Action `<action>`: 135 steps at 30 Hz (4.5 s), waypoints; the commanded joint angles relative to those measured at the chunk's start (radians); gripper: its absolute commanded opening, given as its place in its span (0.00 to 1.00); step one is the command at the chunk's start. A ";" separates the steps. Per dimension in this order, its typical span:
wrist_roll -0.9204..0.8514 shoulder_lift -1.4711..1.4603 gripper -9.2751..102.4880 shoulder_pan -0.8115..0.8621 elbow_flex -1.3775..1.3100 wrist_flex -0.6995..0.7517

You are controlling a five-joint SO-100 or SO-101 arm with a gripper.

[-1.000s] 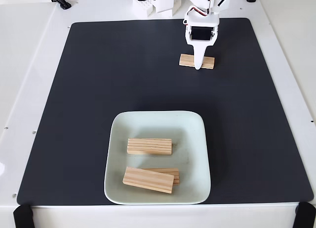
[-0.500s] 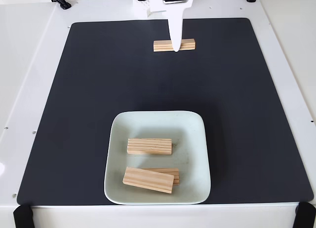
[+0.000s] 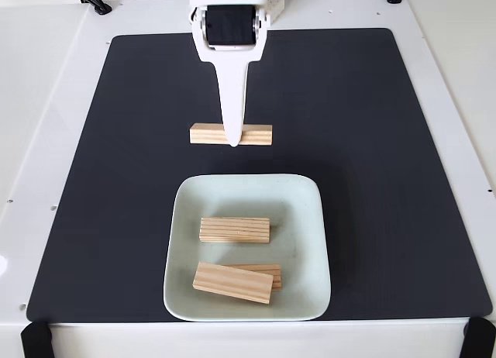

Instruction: Pick up the wooden block and place them on the plate.

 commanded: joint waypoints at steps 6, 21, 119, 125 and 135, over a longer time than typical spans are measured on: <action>-0.006 -0.411 0.08 0.011 -0.632 0.015; -0.144 -0.637 0.08 0.029 -0.830 0.043; 0.029 0.141 0.08 -0.084 -0.101 0.005; 0.029 0.428 0.08 -0.101 0.239 -0.221; 0.023 0.911 0.08 -0.100 0.793 -0.528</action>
